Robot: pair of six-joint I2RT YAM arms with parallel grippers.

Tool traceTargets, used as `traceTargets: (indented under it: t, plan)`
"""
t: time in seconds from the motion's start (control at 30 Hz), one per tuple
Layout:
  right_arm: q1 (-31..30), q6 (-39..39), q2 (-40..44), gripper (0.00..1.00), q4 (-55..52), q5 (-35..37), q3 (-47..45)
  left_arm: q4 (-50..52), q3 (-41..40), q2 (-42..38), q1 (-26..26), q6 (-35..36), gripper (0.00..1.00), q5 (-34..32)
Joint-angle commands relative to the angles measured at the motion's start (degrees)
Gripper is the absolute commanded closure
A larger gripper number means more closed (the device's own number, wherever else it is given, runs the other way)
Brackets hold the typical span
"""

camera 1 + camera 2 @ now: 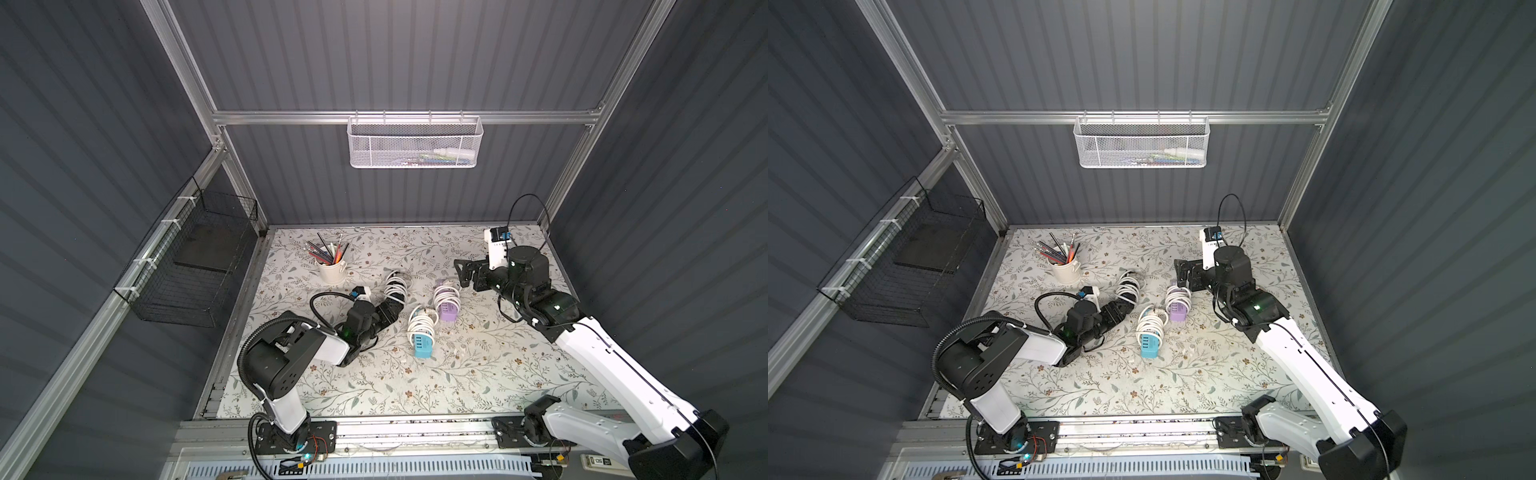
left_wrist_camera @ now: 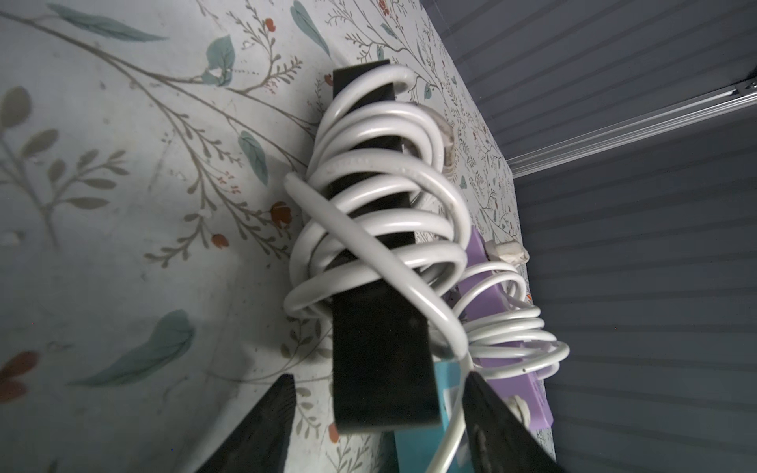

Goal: Unwrap the cord wrapped around the power strip
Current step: Pick up the power strip from the center of the board.

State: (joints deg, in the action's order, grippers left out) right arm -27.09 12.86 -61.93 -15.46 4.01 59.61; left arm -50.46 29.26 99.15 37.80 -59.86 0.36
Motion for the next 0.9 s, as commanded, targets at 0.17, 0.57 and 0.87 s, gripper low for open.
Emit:
traceTargets:
  t: [0.17,0.57,0.87]
  plan:
    - [0.16,0.5,0.75,0.01,1.14,-0.54,-1.34,-1.78,2.74,2.82,0.26,-0.7,0.37,-1.14]
    - [0.15,1.11,1.59,0.01,2.05,-0.87,-3.06,-3.37,4.79,5.78,0.26,-1.01,0.51,-1.88]
    - [0.19,0.85,1.74,0.01,2.06,-0.57,-3.36,-6.0,3.24,5.44,0.26,-1.12,0.38,-0.15]
